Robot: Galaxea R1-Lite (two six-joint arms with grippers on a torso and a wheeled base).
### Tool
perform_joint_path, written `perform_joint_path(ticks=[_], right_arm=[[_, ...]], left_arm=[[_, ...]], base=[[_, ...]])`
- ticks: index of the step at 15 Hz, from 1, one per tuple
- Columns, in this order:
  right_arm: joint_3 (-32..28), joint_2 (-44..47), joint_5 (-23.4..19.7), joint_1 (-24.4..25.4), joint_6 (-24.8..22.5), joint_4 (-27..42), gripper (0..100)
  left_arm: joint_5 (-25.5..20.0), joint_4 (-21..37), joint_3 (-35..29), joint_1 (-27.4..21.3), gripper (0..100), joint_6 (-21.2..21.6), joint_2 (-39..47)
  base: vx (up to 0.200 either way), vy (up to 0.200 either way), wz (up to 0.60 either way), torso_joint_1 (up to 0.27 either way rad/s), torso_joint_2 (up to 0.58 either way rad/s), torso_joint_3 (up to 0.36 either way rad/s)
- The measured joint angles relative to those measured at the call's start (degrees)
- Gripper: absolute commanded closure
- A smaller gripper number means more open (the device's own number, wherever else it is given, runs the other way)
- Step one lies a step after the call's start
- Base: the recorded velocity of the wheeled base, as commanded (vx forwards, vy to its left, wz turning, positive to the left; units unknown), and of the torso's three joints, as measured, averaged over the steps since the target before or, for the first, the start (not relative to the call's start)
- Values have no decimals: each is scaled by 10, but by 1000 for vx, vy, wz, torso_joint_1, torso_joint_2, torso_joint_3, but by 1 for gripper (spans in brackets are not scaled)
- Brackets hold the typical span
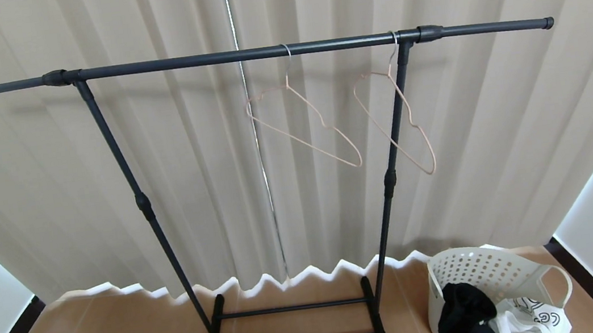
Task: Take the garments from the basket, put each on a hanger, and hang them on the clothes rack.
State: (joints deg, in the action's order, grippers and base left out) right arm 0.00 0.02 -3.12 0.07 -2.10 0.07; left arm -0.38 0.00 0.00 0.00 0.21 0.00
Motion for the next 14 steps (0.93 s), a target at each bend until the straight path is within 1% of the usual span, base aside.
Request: perform_joint_path(ticks=[7,9,12,14], right_arm=[[0,0,1,0,4,0,0],[0,0,1,0,3,0,0],[0,0,1,0,3,1,0],[0,0,0,-1,3,0,0]], left_arm=[[2,0,0,0,0,-2,0],[2,0,0,0,0,-2,0],[1,0,0,0,0,-3,0],[2,0,0,-1,0,-3,0]], base=[[0,0,0,-222,547,320],[0,200,0,-193,508,313],[200,200,0,-180,502,317],[0,0,0,-161,488,337]])
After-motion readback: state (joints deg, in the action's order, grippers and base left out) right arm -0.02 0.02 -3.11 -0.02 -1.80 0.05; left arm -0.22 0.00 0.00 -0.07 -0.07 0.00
